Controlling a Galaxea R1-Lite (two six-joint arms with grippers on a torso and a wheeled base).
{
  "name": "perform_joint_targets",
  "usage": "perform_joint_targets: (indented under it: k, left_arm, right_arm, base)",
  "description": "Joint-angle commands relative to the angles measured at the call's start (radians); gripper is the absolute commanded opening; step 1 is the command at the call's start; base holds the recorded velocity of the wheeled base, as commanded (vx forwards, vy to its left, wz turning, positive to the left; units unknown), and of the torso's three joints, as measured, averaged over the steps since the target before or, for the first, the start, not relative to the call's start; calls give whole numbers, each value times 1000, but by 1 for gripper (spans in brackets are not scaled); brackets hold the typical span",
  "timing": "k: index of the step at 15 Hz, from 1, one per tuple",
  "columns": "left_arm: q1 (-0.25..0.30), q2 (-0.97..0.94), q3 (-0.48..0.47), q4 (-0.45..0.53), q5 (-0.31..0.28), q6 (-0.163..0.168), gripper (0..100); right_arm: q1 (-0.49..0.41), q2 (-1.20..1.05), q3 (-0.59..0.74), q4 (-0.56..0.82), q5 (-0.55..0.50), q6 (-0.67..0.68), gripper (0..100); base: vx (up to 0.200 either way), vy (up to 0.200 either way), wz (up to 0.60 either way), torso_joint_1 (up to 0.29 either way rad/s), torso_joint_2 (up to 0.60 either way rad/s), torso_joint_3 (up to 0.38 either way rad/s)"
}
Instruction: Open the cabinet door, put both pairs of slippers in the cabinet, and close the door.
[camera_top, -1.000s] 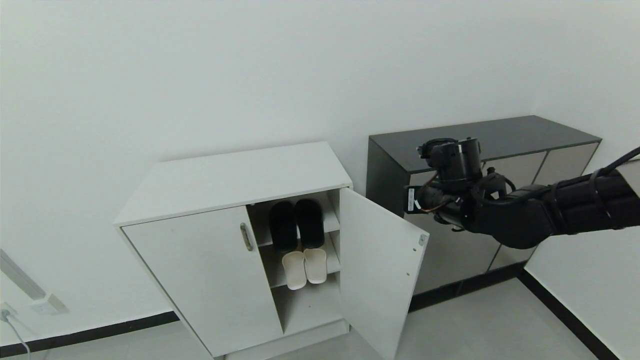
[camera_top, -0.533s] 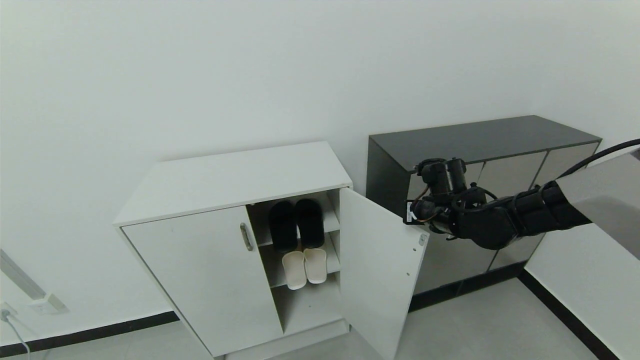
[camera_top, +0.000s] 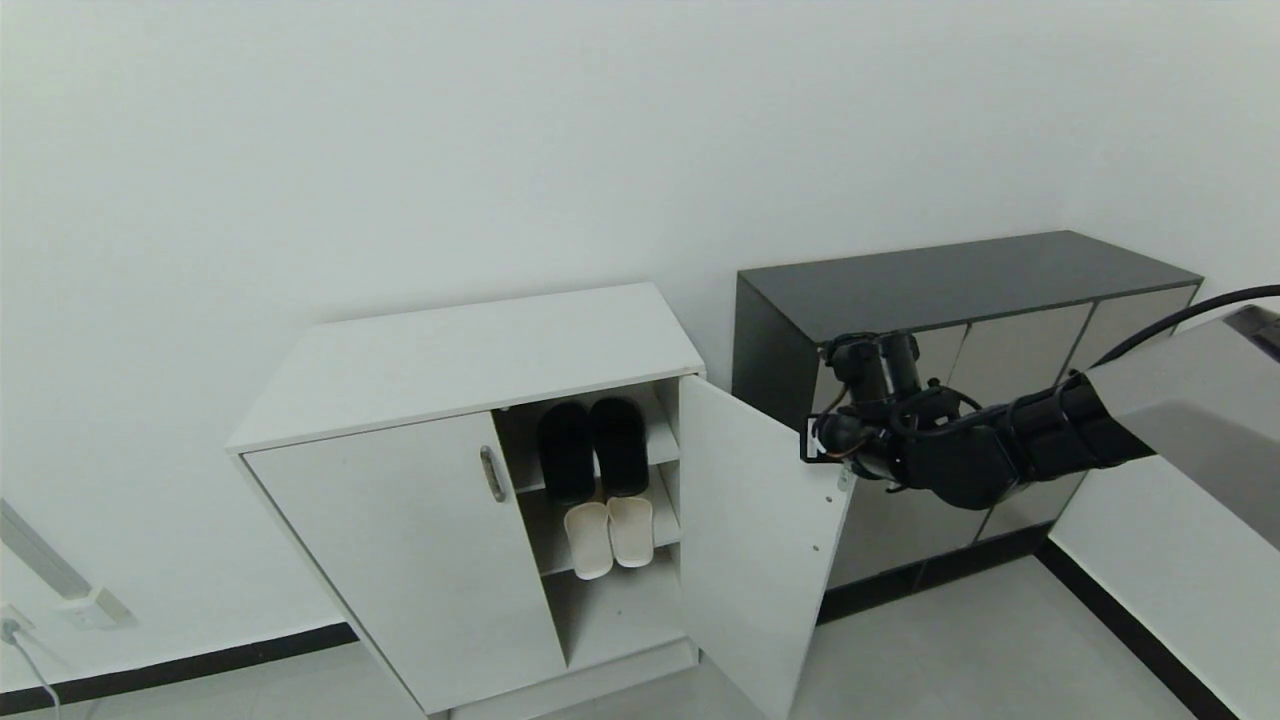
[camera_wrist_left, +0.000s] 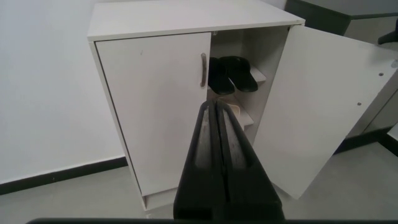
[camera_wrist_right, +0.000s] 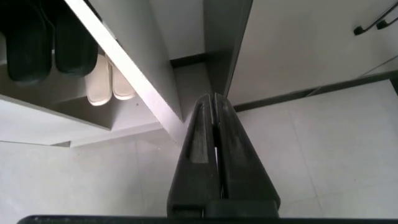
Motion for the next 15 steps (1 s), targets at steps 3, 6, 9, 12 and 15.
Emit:
perform_joint_targets:
  k: [3, 6, 9, 12, 15]
  left_arm:
    - [0, 1, 0, 0, 1, -1, 0]
    - [0, 1, 0, 0, 1, -1, 0]
    - [0, 1, 0, 0, 1, -1, 0]
    - [0, 1, 0, 0, 1, -1, 0]
    - [0, 1, 0, 0, 1, -1, 0]
  right_arm:
    - [68, -28, 49, -4, 0, 45, 0]
    - [145, -86, 102, -11, 2, 62, 0]
    - [219, -137, 163, -54, 23, 63, 0]
    - [279, -178, 213, -83, 39, 59, 0]
    - [291, -195, 266, -137, 39, 10, 0]
  base:
    - [0, 0, 0, 0, 0, 0]
    - [0, 0, 0, 0, 0, 0]
    - [0, 0, 0, 0, 0, 0]
    - [0, 0, 0, 0, 0, 0]
    - [0, 0, 0, 0, 0, 0]
